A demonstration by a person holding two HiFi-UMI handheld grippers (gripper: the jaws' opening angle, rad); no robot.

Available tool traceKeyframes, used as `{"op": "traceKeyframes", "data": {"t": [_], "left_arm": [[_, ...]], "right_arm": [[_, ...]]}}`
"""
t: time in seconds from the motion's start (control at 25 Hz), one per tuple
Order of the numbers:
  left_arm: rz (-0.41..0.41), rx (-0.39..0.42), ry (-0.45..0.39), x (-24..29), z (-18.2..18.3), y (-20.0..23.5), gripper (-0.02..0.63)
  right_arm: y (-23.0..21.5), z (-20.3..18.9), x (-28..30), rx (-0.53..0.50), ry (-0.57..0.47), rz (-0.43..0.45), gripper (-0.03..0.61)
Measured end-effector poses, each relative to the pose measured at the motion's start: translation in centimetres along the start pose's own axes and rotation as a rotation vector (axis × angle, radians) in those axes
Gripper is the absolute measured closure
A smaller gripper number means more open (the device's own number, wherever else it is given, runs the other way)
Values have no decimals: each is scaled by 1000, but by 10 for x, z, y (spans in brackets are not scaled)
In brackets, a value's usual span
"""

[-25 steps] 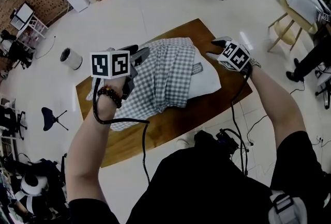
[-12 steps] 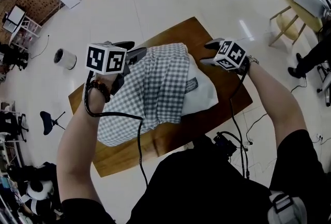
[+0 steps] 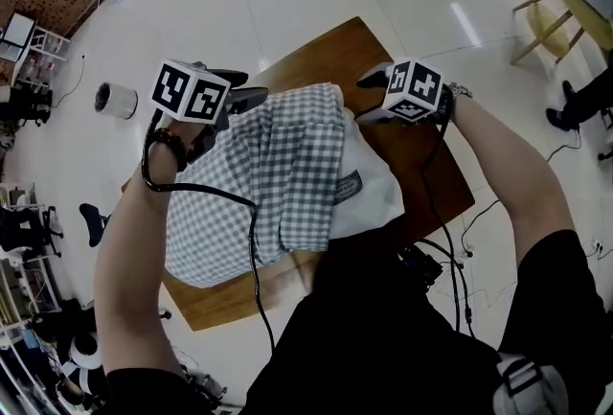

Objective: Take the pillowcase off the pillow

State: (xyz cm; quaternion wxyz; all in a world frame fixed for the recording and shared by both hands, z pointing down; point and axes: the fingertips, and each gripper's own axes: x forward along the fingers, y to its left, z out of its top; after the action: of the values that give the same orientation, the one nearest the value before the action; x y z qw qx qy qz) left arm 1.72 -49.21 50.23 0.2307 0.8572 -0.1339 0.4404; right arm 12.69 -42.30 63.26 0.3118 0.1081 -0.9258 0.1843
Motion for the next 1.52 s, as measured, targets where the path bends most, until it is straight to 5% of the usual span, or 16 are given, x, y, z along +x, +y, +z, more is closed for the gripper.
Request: {"op": "traceKeyframes", "data": {"t": [0.52, 0.8, 1.0, 1.28, 1.52], "left_arm": [[-223, -177, 302, 76, -57, 34, 368], [-236, -221, 317, 88, -70, 41, 435], [-223, -240, 285, 86, -67, 41, 530], [-183, -281, 235, 69, -59, 45, 586], [-80, -275, 265, 55, -67, 45, 606]], "right_arm": [[5, -5, 55, 9, 32, 260, 238], [7, -4, 70, 24, 34, 278, 280], [9, -2, 59, 29, -20, 187, 521], [14, 9, 17, -54, -70, -9, 548], [42, 13, -13, -141, -49, -95, 551]]}}
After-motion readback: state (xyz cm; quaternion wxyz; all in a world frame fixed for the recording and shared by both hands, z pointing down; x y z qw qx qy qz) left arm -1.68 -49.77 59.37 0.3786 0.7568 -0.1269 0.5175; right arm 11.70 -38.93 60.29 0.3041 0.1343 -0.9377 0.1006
